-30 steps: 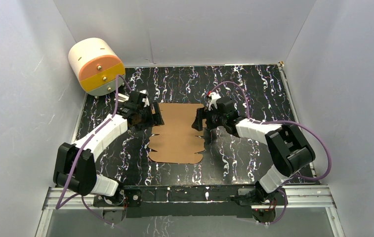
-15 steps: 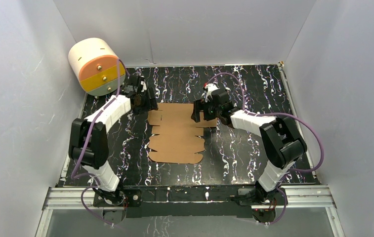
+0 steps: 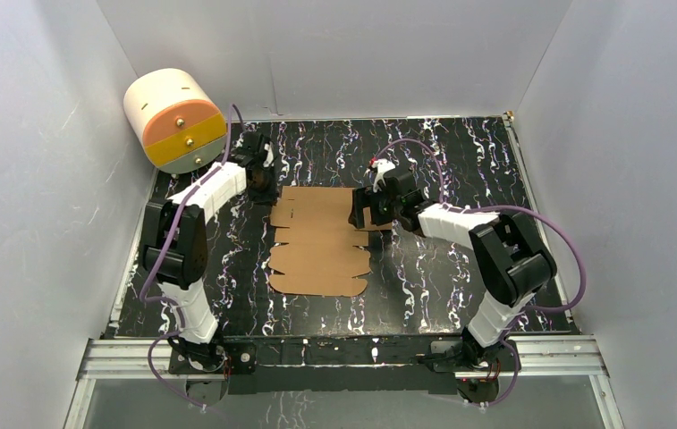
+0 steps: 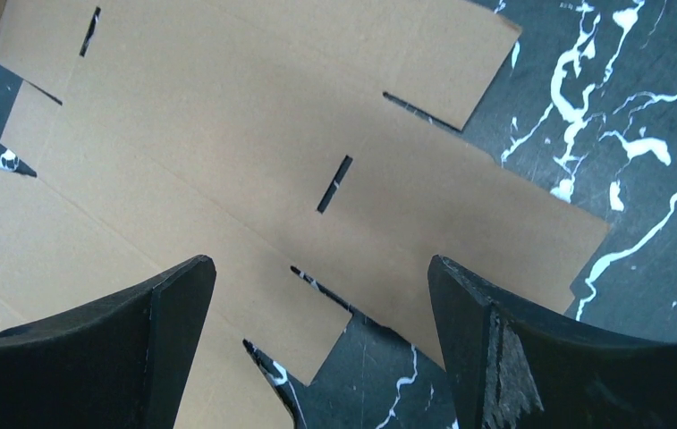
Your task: Fold the paper box
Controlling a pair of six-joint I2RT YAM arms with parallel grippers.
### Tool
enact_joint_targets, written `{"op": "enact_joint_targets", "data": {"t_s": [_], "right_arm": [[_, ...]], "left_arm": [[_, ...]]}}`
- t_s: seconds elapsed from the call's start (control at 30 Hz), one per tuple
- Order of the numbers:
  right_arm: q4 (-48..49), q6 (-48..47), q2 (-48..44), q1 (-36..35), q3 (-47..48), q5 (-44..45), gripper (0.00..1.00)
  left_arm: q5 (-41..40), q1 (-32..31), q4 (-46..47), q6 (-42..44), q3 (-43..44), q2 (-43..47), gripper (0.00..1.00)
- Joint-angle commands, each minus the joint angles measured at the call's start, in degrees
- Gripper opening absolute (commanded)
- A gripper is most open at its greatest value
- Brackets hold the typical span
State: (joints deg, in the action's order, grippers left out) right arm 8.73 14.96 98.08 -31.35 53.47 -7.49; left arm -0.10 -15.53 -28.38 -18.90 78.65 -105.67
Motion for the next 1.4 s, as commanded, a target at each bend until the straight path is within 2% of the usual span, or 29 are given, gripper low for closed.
{"op": "enact_joint_targets", "data": {"t_s": [0.0, 0.1, 0.43, 0.6, 0.8, 0.9, 1.17, 1.37], "right_arm": [[1.99, 0.57, -4.64, -0.01, -1.47, -0.33, 0.99], [1.83, 0.63, -6.37, -0.19, -2.41, 0.11, 0.99], [1.11, 1.62, -10.79, -2.18, -5.4, 1.51, 0.99], [1.61, 2.14, -10.08, -2.48, -5.51, 1.01, 0.99], [2.78, 1.58, -7.85, -2.4, -4.08, 0.9, 0.99], [2.87, 0.86, -6.31, -2.15, -2.16, 0.72, 0.99], [5.6, 4.04, -2.61, 2.82, -0.21, -6.51, 0.98], [8.09, 4.37, -0.72, 3.38, -0.48, -9.1, 0.97]], "left_arm": [[-1.16, -2.0, -3.19, 1.42, -1.48, 4.93, 0.07], [-0.79, -2.5, -3.75, 1.16, -3.86, 7.92, 0.0], [0.1, -4.92, -4.81, -2.68, -15.39, 19.07, 0.0], [2.12, -5.04, -4.68, -5.21, -18.87, 23.54, 0.16], [0.92, -4.76, -4.52, -5.22, -16.03, 25.87, 0.39], [1.97, -2.59, -2.44, -5.9, -14.88, 25.84, 0.47], [14.15, 3.75, 4.34, -8.98, -13.1, 18.03, 0.53], [18.45, 5.96, 6.95, -9.7, -10.69, 10.3, 0.57]]}}
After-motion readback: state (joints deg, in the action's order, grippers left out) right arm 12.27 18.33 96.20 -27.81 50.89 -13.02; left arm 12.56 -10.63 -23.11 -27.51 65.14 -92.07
